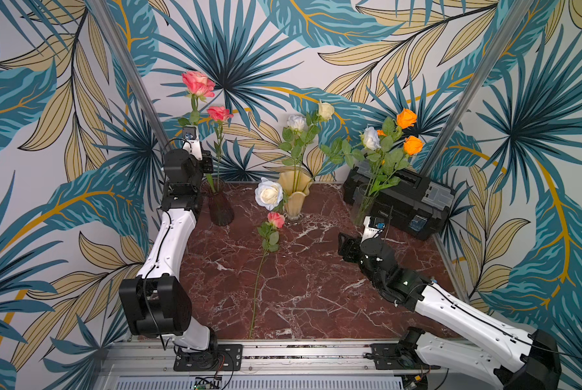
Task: Arrange the flowers in different vases according to their variety
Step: Insert the flower into the vase.
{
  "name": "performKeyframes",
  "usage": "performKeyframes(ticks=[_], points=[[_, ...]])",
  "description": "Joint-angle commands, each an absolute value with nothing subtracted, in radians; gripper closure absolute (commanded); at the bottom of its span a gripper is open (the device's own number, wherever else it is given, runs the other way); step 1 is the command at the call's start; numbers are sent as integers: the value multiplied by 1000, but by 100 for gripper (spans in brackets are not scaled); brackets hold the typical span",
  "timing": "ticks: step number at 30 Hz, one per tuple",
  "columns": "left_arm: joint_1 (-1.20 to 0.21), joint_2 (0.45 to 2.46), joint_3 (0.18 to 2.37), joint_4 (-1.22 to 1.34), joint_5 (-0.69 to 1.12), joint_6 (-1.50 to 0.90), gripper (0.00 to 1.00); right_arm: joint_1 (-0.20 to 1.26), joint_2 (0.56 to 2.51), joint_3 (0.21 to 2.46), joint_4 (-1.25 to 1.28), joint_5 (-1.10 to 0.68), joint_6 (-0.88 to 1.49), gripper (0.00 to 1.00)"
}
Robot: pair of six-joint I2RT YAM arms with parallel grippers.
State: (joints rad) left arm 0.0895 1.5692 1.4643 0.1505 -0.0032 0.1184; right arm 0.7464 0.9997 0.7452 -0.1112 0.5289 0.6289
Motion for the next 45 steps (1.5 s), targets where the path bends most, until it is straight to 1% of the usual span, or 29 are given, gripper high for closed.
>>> performKeyframes(ticks=[1,5,7,9,11,12,14,15,16,18,20,25,29,36,42,45], points=[[98,1570,1483,223,13,103,100,750,1002,753,-130,535,639,29],[99,1556,1406,252,-6,92,100,750,1005,753,-129,535,641,29],[98,1541,1357,276,-15,94,92,750,1009,752,-125,532,641,29],[98,1531,1327,278,-18,97,78,751,1014,753,-121,527,641,29],[99,1521,1298,282,-15,98,67,751,1017,755,-121,525,640,29],[98,1516,1286,283,-15,97,60,750,1017,755,-120,526,640,29],[98,1503,1262,296,-18,91,35,750,1014,755,-118,527,641,29],[99,1497,1254,297,-28,84,25,750,1013,755,-118,528,640,29],[100,1492,1253,291,-40,76,20,751,1012,756,-120,528,641,29],[99,1478,1254,274,-55,70,17,750,1007,753,-120,527,642,29],[99,1453,1254,257,-65,68,11,751,1005,752,-123,525,643,29],[98,1355,1237,158,-92,72,9,751,1002,749,-127,523,644,29],[84,1260,1216,11,-83,56,8,750,1007,749,-123,514,642,29],[-26,1061,1146,-267,-100,74,9,751,1023,747,-118,491,643,29],[-139,949,1067,-556,-98,-32,9,751,1019,733,-109,486,647,29],[-165,889,997,-631,-88,-82,9,750,1009,725,-110,485,653,29]])
